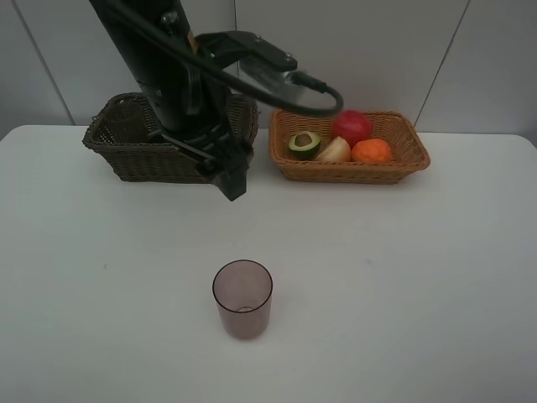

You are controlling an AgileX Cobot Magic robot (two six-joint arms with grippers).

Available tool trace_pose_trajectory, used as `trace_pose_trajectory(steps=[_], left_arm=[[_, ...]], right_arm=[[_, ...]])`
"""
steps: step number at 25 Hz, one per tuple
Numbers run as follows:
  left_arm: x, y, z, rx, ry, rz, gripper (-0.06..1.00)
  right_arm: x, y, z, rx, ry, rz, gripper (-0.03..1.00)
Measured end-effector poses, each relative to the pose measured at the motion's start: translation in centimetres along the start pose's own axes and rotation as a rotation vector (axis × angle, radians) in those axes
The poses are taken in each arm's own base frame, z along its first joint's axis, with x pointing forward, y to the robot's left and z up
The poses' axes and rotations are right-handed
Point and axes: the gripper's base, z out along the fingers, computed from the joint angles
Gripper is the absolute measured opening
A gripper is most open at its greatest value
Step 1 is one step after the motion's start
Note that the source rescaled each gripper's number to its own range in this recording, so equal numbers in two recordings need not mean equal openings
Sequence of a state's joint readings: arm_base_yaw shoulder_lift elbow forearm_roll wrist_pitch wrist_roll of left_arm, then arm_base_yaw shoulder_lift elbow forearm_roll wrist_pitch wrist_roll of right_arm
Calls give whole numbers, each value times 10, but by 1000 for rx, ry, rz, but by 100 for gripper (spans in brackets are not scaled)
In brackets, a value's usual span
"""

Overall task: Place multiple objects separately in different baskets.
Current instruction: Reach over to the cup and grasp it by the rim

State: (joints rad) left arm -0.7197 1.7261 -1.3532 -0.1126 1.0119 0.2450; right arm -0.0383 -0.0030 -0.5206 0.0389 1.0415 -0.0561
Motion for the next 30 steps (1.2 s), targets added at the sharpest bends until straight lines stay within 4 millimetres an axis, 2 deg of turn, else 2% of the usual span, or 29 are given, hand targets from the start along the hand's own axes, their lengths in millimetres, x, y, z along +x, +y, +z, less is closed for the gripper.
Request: trace_pose_trajectory(steps=[7, 14, 21, 30], left_arm=[[5, -18, 14, 15, 8, 14, 100], [21, -30, 34, 27, 51, 37, 100], [30, -32, 44, 42, 81, 25, 100], [37, -31, 72, 58, 167, 10, 100]], right_arm=[[0, 0, 0, 0, 0, 0, 93], [0, 0, 0, 0, 0, 0, 93], [0, 0, 0, 0, 0, 0, 93], [0, 0, 0, 0, 0, 0, 93]])
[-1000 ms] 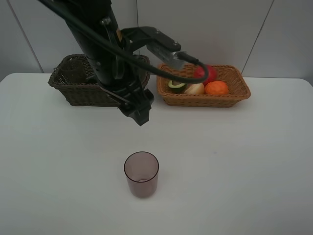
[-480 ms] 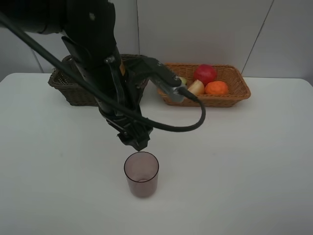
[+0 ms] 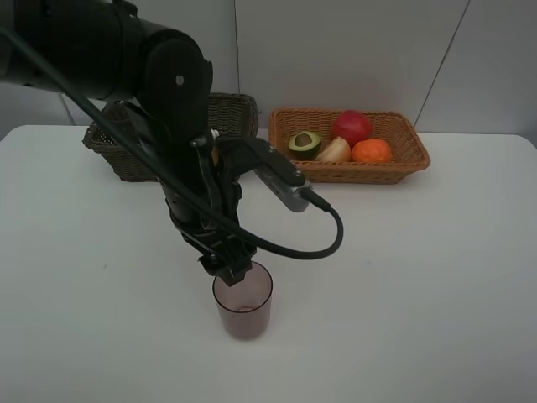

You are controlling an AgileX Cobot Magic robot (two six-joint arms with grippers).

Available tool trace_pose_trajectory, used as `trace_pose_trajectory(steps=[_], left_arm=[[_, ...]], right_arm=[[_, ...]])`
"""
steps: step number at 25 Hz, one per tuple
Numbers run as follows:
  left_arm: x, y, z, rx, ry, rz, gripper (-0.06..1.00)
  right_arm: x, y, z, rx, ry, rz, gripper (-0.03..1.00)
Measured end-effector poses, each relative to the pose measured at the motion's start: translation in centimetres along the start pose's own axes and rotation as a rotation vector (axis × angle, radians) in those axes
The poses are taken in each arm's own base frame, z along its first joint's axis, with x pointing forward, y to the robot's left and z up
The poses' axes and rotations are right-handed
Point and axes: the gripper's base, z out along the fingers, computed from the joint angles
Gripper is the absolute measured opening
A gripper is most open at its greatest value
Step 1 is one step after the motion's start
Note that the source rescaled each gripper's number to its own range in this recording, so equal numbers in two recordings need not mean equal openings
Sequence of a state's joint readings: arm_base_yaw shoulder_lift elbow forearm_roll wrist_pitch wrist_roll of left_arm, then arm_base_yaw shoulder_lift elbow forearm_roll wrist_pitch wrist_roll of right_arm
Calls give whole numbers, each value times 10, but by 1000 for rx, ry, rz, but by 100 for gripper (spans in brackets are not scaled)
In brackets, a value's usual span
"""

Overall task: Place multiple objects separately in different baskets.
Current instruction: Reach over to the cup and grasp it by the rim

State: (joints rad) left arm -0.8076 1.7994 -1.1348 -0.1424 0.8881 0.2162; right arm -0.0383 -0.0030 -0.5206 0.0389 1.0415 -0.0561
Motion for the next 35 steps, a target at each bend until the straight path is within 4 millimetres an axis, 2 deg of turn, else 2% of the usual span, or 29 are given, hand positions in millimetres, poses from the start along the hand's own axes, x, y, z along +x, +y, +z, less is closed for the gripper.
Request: trace_pose_trajectory(steps=[18, 35], left_arm=[[-1, 3, 36, 22, 86, -23, 100], [-2, 0, 42, 30, 100, -23, 100]], right_arm=[[0, 0, 0, 0, 0, 0, 93], [0, 0, 0, 0, 0, 0, 93]])
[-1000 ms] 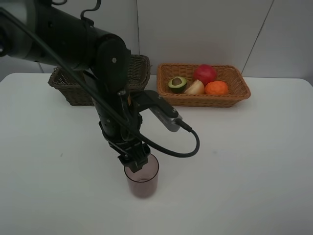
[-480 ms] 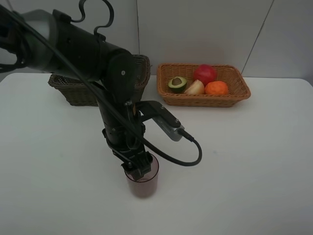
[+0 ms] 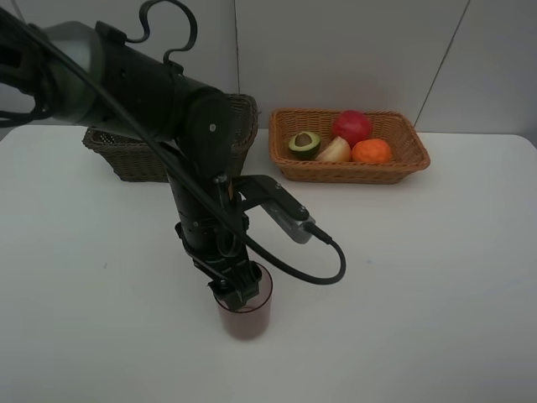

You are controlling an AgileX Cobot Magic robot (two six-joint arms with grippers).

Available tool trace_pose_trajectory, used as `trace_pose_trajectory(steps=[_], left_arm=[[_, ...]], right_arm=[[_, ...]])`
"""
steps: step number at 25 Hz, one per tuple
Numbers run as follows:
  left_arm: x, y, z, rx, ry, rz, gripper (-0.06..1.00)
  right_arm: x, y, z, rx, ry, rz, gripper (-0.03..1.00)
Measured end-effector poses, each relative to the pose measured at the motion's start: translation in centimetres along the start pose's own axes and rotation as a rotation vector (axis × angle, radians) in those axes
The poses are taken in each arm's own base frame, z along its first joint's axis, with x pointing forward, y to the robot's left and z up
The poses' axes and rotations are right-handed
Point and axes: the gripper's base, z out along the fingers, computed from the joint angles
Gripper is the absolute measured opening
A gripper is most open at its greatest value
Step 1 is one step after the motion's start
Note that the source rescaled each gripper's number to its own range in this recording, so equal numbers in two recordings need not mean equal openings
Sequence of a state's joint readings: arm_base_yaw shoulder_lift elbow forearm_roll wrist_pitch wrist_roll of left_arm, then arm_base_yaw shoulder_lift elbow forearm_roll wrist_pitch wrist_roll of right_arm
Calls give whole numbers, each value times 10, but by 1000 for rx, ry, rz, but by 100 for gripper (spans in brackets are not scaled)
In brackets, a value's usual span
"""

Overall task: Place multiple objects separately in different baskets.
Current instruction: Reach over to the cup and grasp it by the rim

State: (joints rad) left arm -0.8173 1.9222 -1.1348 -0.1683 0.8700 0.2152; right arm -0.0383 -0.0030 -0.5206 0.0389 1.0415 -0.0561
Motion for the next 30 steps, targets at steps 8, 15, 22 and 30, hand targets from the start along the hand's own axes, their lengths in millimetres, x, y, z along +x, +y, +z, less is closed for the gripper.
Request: trace_pose_trajectory(steps=[8, 15, 22, 30], left_arm=[[0, 0, 0, 1, 0, -26, 93], [0, -1, 0, 6, -1, -30, 28], [0, -1, 0, 11, -3, -35, 0], [0, -2, 0, 17, -4, -40, 0]], right_arm=[[0, 0, 0, 0, 0, 0, 93], [0, 0, 0, 0, 0, 0, 93], [0, 0, 0, 0, 0, 0, 93], [0, 0, 0, 0, 0, 0, 93]])
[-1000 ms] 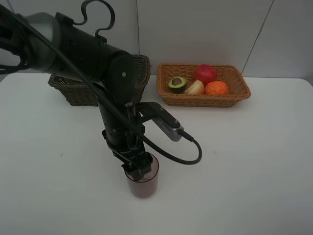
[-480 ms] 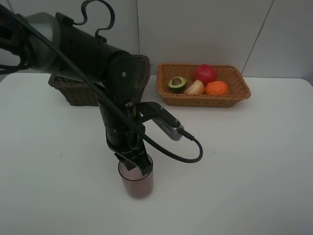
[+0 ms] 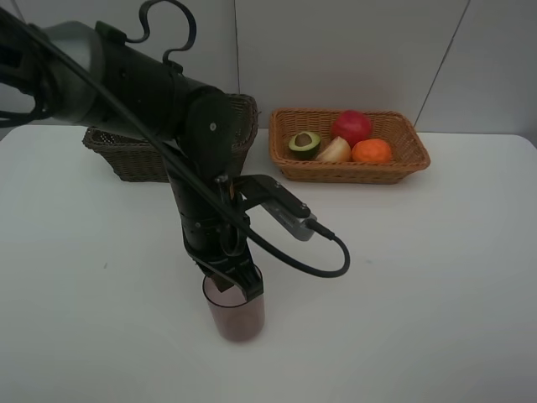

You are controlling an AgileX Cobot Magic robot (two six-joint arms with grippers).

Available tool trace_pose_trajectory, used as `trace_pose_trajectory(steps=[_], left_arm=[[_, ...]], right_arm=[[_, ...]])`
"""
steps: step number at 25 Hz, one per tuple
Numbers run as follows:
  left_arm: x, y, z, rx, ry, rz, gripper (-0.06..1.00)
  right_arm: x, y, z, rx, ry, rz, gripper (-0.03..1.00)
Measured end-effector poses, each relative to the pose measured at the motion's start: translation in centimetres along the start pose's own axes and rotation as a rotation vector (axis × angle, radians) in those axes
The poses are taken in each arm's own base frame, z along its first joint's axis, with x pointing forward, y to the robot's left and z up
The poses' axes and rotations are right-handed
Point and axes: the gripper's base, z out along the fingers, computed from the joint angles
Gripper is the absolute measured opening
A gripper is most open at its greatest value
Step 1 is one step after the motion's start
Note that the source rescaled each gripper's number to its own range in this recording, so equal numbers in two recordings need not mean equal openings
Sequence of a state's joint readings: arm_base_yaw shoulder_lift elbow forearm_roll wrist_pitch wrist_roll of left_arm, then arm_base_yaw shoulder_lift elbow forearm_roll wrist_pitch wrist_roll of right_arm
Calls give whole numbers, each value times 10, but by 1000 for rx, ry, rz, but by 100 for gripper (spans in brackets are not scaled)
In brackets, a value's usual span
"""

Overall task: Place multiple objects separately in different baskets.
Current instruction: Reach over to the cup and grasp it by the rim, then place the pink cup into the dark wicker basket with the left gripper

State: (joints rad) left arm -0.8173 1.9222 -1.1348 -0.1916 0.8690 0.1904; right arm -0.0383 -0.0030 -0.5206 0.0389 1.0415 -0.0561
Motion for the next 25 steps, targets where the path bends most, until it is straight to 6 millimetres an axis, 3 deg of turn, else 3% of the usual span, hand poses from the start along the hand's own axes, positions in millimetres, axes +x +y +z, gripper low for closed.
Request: trace_pose_trajectory(steps=[12, 18, 25], left_arm=[[-1, -1, -4, 8, 27, 2, 0], [-13, -1, -22, 6, 16, 15, 0], [-26, 18, -52, -14, 0, -10, 0]], right_arm=[[0, 0, 0, 0, 0, 0, 93], [0, 0, 0, 0, 0, 0, 93], [0, 0, 0, 0, 0, 0, 93]])
